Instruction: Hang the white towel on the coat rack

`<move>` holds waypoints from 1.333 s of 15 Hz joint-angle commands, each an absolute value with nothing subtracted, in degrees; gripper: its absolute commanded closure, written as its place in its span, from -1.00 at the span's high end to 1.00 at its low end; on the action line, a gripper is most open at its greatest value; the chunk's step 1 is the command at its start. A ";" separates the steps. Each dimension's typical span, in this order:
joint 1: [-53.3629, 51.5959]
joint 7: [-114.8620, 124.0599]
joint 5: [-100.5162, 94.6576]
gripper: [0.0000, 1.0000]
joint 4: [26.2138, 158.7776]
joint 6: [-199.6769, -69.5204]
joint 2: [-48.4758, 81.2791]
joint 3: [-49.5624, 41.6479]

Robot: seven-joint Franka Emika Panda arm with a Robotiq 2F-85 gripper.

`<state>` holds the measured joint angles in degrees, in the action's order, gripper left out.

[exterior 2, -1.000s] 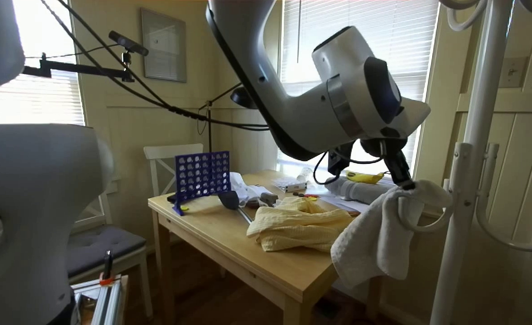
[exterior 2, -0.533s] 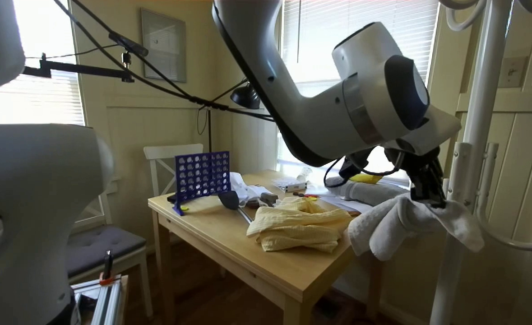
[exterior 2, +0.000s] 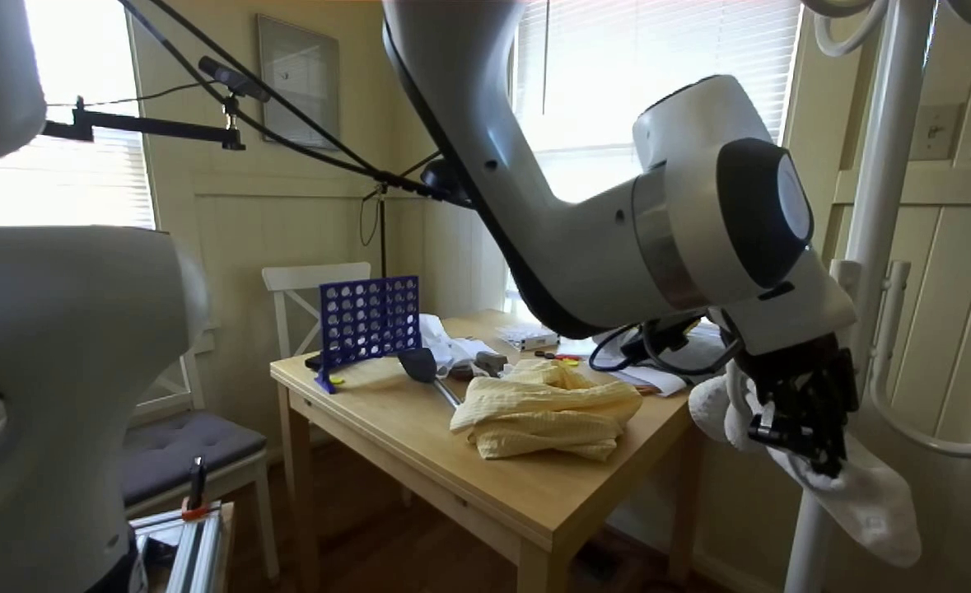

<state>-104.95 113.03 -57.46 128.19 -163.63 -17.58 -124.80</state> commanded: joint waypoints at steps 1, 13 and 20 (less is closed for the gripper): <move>-106.81 114.59 -56.25 -0.33 127.20 -160.81 -19.50 -124.65; -102.13 108.48 -59.22 1.00 133.75 -171.57 -3.33 -118.61; -89.62 86.49 -50.00 1.00 136.25 -172.70 8.19 -102.34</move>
